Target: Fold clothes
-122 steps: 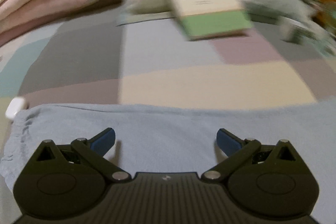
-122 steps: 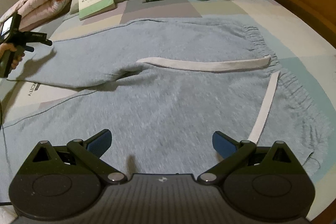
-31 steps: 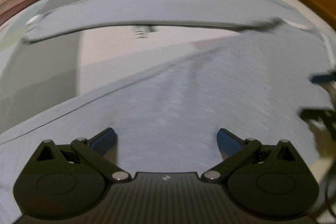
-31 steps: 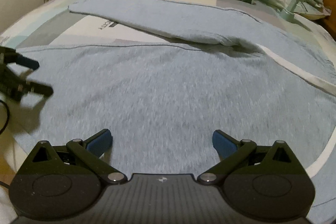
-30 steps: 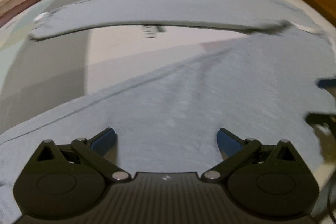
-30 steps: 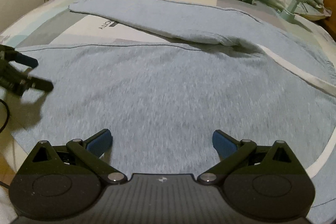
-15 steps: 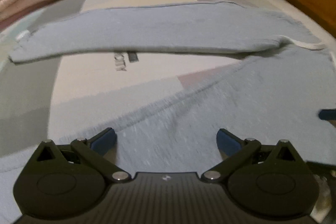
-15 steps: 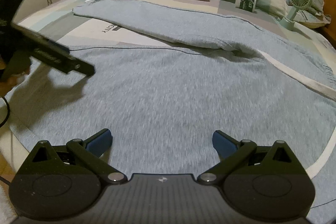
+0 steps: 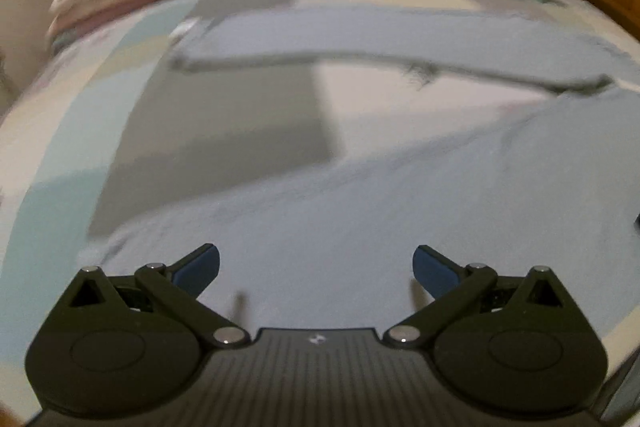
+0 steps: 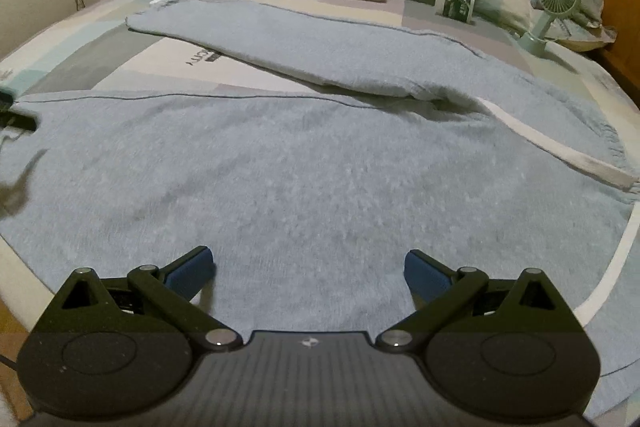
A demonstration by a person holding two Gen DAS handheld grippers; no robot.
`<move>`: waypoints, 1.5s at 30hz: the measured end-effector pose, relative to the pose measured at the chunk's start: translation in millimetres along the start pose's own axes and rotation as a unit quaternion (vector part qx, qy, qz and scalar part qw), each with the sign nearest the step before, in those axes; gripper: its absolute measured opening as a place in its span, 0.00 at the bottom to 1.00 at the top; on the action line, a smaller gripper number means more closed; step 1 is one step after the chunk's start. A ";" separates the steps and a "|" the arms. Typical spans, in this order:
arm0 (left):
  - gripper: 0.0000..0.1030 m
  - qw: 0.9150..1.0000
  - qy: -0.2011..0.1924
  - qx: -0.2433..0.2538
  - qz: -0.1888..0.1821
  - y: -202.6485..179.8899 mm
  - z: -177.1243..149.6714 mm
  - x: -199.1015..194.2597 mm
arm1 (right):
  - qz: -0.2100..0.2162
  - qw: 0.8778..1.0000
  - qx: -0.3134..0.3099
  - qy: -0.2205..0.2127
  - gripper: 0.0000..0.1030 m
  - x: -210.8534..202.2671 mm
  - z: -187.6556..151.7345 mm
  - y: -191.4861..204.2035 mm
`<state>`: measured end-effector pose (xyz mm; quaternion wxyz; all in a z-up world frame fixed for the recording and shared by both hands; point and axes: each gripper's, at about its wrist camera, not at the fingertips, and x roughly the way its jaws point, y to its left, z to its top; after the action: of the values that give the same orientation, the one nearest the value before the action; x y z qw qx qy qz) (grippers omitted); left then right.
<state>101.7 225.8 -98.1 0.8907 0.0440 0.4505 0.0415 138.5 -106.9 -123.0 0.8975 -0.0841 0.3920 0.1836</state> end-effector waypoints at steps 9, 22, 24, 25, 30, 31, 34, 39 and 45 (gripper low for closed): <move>1.00 0.996 0.036 -0.076 -0.038 49.5 -48.5 2.4 | 0.017 1.000 -0.003 -0.014 1.00 -11.7 3.2 14.8; 0.99 0.996 0.017 -0.066 -0.056 34.0 -28.8 16.3 | 0.009 1.000 0.025 -0.011 1.00 -12.8 0.3 4.9; 0.99 0.997 0.019 -0.049 -0.049 33.6 -33.2 13.8 | 0.008 1.000 0.028 -0.011 1.00 -13.2 0.2 2.7; 0.99 0.998 0.028 -0.046 -0.045 34.5 -34.4 11.3 | 0.007 0.999 0.030 -0.011 1.00 -13.3 0.2 1.7; 0.99 0.999 0.033 -0.040 -0.015 26.8 -25.8 -6.0 | 0.011 0.999 0.037 -0.006 1.00 -9.7 -1.2 -0.4; 0.99 0.999 0.029 -0.036 -0.013 22.5 -22.8 -10.2 | 0.011 0.999 0.036 -0.005 1.00 -9.4 -1.5 -0.3; 0.99 0.999 -0.004 -0.012 -0.042 -7.1 -3.0 -19.2 | 0.009 0.999 0.035 -0.004 1.00 -9.8 -2.1 -0.4; 0.99 0.993 -0.042 0.061 -0.089 -73.0 17.6 -16.0 | 0.005 0.999 0.035 -0.004 1.00 -11.4 -3.2 -1.4; 0.99 0.990 -0.009 0.099 -0.099 -108.9 6.0 4.5 | 0.004 0.999 0.042 -0.004 1.00 -11.8 -5.5 -5.5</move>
<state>113.0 118.0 -110.7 0.8855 0.0874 0.4469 -0.0922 129.6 -116.6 -118.0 0.9013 -0.0439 0.3957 0.1708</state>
